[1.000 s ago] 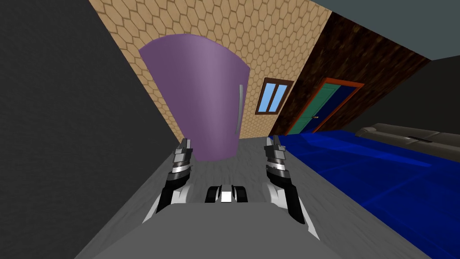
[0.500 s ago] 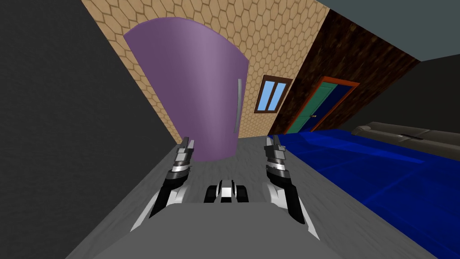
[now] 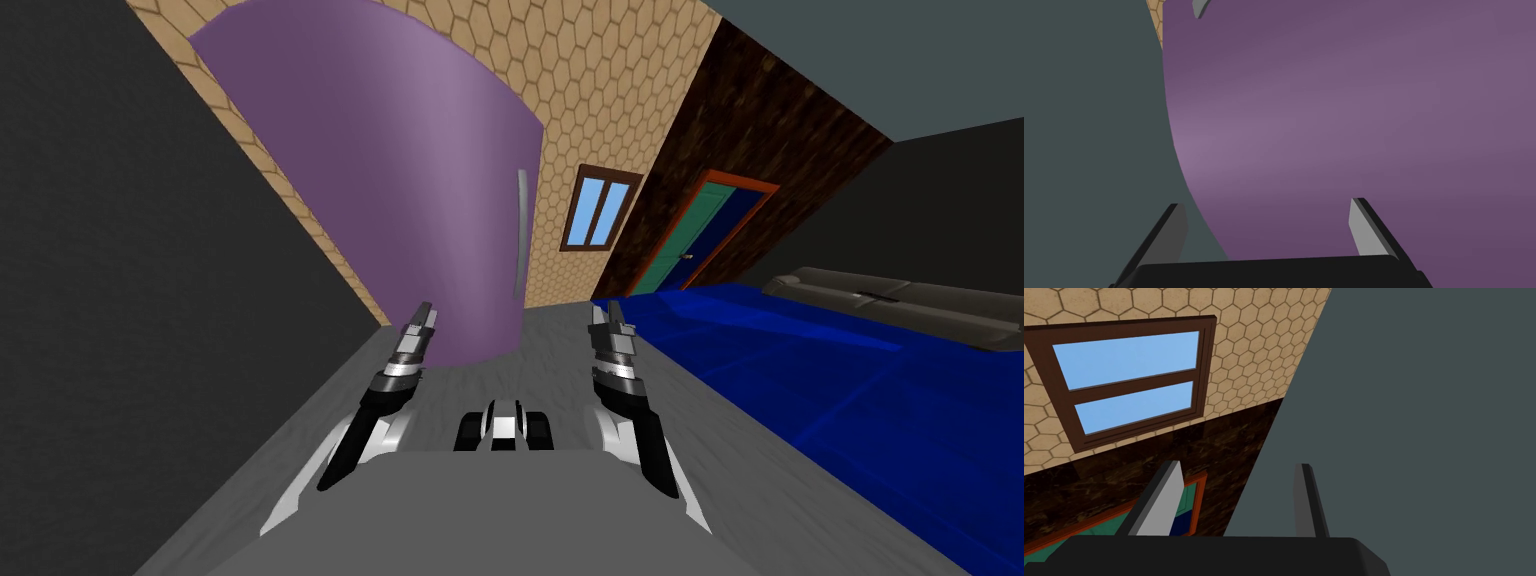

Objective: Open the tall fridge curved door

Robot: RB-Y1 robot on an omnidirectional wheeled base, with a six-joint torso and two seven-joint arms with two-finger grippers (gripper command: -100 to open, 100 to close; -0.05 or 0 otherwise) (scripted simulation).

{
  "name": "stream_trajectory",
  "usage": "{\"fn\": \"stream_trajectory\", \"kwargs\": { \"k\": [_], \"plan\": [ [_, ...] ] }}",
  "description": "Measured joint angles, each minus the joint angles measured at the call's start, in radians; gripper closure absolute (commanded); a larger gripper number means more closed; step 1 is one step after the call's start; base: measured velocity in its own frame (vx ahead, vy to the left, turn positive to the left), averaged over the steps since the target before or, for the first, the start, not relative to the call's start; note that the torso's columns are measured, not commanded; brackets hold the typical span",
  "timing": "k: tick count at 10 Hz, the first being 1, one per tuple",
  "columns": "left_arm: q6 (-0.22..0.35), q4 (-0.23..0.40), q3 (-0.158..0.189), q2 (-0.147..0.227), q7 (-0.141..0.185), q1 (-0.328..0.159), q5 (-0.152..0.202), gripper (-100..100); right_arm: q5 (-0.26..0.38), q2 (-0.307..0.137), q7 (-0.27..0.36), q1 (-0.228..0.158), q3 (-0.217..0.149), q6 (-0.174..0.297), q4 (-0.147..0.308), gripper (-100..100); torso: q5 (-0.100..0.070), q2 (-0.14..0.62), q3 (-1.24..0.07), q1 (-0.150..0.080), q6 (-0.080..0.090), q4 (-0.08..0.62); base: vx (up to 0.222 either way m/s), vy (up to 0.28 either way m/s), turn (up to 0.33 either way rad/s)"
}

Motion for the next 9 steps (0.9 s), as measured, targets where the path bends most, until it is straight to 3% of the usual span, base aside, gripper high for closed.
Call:
{"fn": "stream_trajectory", "kwargs": {
  "k": [9],
  "plan": [
    [0.232, -0.085, -0.007, 0.117, 0.015, -0.035, -0.091, -100, 0.0, 0.0, 0.0, 0.0, 0.0, 0.0, 0.0, 0, 0.0, 0.001, 0.0, 0.001, 0.0, 0.0, 0.111, -0.059, -0.074]
  ]
}}
